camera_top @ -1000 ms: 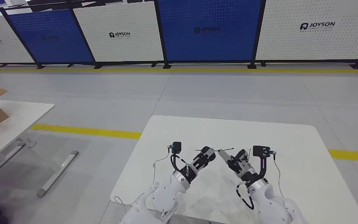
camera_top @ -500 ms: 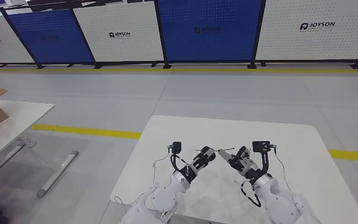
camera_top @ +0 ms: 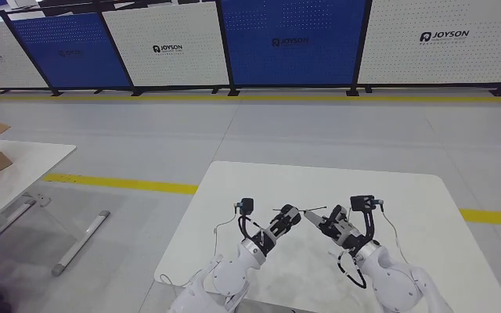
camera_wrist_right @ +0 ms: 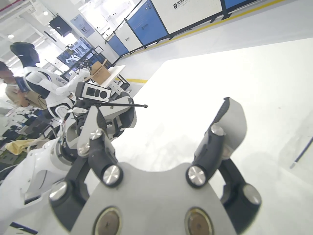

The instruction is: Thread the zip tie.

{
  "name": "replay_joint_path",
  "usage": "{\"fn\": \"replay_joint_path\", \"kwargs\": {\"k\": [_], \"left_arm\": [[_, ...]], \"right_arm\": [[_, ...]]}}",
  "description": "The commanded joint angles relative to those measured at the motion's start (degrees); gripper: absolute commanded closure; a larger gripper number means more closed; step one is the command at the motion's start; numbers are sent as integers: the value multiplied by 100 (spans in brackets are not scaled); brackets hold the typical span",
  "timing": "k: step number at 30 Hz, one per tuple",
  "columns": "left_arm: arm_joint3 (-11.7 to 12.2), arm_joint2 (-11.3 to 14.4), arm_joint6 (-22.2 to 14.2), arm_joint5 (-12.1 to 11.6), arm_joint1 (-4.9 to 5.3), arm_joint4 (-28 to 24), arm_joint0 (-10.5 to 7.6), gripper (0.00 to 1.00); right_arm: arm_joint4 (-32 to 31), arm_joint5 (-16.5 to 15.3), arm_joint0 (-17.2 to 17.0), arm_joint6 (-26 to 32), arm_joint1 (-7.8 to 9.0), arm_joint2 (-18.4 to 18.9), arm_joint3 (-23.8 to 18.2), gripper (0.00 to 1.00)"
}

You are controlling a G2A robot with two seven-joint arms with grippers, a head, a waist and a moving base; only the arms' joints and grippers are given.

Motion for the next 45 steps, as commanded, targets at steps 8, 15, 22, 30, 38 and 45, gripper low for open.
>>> {"fn": "replay_joint_path", "kwargs": {"k": [8,15,22,30,38,45], "left_arm": [[-263,-137,-670,569,15,-985,47,100],[-263,-137,-670,569,15,-985,47,100],[-199,-88,-531,749,-14,-1314,-1,100],[-208,-71,-407,786,-26,-1370,-15,100],[-226,24,-352,836,-31,-1299,2,100],[-161,83,-263,836,-50,-1444,-41,100]], "right_arm": [[-252,-568,265,564,88,135,141,0],[-252,-568,265,564,88,135,141,0],[-561,-885,289,147,116,146,55,0],[-785,-903,299,7,125,140,54,0],[-927,-831,318,-294,122,72,122,0],[-820,-953,534,-179,108,-113,387,50]]}}
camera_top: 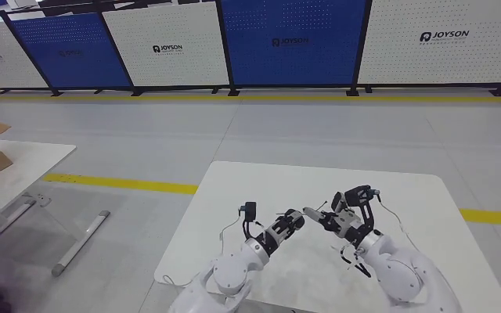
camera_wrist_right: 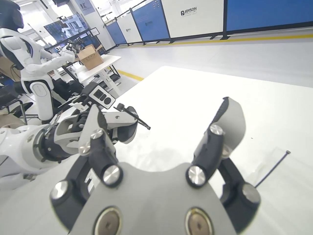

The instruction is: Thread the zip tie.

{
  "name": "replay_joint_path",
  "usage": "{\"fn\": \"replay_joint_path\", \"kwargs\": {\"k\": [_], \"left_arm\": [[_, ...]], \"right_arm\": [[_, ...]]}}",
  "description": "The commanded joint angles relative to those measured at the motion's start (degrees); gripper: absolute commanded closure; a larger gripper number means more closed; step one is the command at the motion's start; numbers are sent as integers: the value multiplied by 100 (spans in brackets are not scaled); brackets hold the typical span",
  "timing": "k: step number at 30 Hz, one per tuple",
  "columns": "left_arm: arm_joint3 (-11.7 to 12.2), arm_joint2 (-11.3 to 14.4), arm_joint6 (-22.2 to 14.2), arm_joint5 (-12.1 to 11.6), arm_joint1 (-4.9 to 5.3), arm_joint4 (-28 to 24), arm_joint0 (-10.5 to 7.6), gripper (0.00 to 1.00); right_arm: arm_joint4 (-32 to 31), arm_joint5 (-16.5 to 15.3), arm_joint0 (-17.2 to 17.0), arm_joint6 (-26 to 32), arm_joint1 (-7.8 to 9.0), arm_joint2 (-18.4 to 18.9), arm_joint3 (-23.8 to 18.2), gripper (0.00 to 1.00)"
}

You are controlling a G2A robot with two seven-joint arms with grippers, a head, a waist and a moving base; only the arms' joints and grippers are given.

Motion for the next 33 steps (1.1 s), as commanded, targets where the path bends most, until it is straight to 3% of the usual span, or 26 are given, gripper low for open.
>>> {"fn": "replay_joint_path", "kwargs": {"k": [1,7,9,14,28,29,30,31,33], "left_arm": [[10,16,40,-9,-6,-27,-22,100],[-27,53,73,3,-11,-33,-42,100],[-46,70,73,6,-10,-1,-37,100],[-55,75,116,15,-6,48,-34,100],[-171,101,88,8,8,84,22,100],[-169,98,111,24,7,84,19,100],[-166,97,129,38,6,77,16,100],[-160,99,145,52,5,69,12,100],[-148,108,169,79,2,56,0,100]], "right_arm": [[24,-36,46,65,1,-37,60,47],[126,-66,122,184,12,-86,131,63],[131,-66,131,184,19,-95,136,79],[127,-66,138,152,35,-102,135,100],[104,-66,147,222,78,-148,63,100],[121,-66,156,258,82,-153,64,97],[142,-66,159,280,85,-160,62,66],[160,-66,162,297,89,-166,59,52],[165,-66,159,310,100,-175,49,38]]}}
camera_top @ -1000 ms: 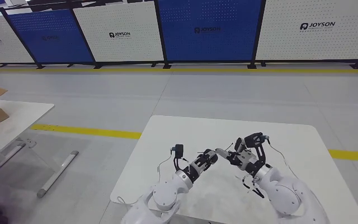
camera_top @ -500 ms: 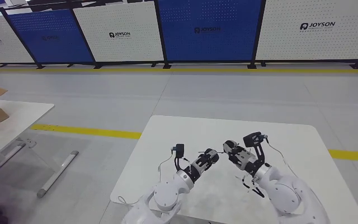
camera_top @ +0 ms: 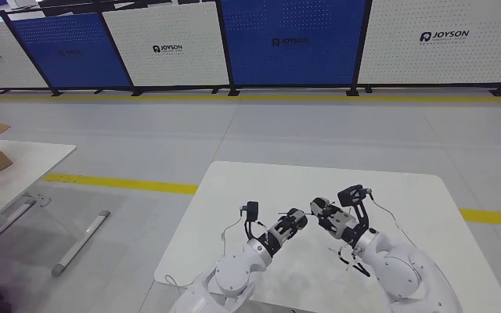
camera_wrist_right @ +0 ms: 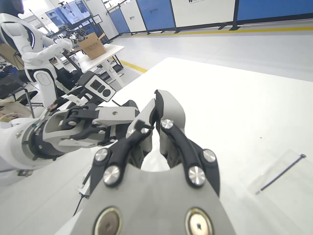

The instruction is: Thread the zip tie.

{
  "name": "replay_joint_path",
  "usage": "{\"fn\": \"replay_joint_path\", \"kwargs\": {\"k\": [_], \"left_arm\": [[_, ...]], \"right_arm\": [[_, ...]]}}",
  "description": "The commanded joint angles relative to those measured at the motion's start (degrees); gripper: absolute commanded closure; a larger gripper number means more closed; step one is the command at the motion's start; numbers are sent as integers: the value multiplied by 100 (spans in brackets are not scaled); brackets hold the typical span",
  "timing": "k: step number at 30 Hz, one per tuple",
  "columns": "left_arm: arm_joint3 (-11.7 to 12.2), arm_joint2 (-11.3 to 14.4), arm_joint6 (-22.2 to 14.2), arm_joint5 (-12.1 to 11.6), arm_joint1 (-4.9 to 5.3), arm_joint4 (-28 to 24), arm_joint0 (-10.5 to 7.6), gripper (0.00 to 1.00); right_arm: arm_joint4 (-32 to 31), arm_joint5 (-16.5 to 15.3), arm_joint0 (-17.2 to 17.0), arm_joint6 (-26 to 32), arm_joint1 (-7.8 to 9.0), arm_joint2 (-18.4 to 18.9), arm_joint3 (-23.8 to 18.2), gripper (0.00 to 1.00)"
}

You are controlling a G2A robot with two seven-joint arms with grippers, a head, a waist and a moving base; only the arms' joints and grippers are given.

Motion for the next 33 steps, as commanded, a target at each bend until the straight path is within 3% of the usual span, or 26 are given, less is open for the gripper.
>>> {"fn": "replay_joint_path", "kwargs": {"k": [1,2,6,7,9,11,15,21,24,26,33], "left_arm": [[12,10,17,18,-3,-8,-10,100],[17,12,26,26,-4,-9,-14,100],[45,18,79,66,-8,-15,-36,100],[54,18,84,75,-9,-31,-42,100],[95,7,111,100,-14,-81,-71,100],[115,3,134,102,-18,-103,-90,100],[119,-7,168,95,-20,-121,-96,100],[158,15,174,91,-26,-138,-113,100],[163,31,171,83,-28,-133,-116,100],[162,36,165,76,-27,-125,-113,100],[168,62,149,60,-28,-97,-108,100]], "right_arm": [[-2,0,-7,7,11,-8,-10,24],[-6,0,-11,13,17,-13,-15,17],[-19,0,-33,-5,45,-30,-39,16],[-18,0,-39,-13,51,-33,-43,19],[-11,0,-51,-34,65,-38,-43,38],[0,0,-62,-63,77,-34,-38,38],[19,0,-85,-120,105,-3,-31,52],[26,0,-106,-205,140,25,-27,60],[13,0,-113,-242,151,24,-23,71],[10,0,-112,-253,157,17,-22,100],[12,0,-114,-321,173,-18,-9,100]]}}
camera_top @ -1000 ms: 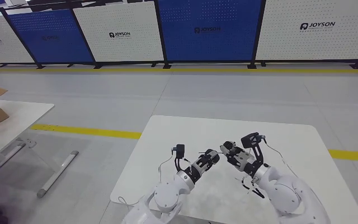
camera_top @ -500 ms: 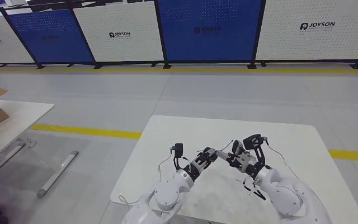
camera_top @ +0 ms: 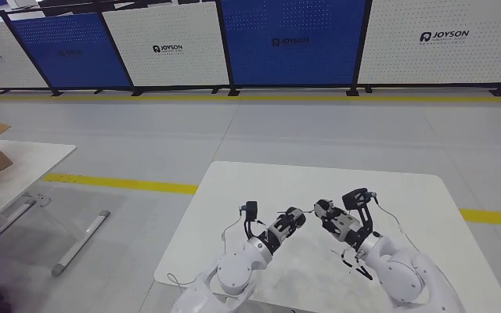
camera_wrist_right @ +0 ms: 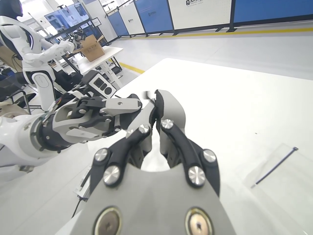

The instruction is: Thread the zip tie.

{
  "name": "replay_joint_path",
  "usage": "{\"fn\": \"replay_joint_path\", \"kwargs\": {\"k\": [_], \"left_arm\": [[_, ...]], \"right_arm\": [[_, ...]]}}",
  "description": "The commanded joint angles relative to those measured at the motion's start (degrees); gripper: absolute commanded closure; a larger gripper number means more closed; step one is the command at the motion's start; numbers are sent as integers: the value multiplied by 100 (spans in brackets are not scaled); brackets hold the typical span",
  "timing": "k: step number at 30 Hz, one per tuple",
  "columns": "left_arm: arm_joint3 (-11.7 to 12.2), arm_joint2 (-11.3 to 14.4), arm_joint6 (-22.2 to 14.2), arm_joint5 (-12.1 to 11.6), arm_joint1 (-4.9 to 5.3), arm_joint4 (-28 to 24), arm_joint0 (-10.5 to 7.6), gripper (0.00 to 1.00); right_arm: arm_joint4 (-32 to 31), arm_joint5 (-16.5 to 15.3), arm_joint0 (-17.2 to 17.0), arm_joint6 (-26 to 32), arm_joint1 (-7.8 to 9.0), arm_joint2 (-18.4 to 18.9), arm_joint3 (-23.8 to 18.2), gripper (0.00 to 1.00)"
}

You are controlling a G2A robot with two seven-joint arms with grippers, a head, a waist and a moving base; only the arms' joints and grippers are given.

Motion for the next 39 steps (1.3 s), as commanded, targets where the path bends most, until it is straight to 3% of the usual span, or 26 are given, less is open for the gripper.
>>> {"fn": "replay_joint_path", "kwargs": {"k": [1,23,25,26,27,32,39], "left_arm": [[-16,14,-16,-15,1,21,5,100],[-80,87,-54,-212,-6,4,11,100],[-65,91,-1,-148,-9,26,-7,100],[-55,96,14,-126,-11,34,-15,100],[-47,101,27,-105,-13,41,-23,100],[-29,115,78,-15,-19,56,-46,100],[28,94,98,59,-24,7,-86,100]], "right_arm": [[-7,0,0,-14,6,-8,2,100],[167,0,-13,-143,130,-59,-53,100],[199,0,1,-93,142,-59,-38,85],[197,0,9,-77,146,-60,-29,68],[194,0,15,-73,149,-61,-24,61],[183,0,24,-92,162,-74,-15,53],[92,0,-15,-182,174,-71,-48,63]]}}
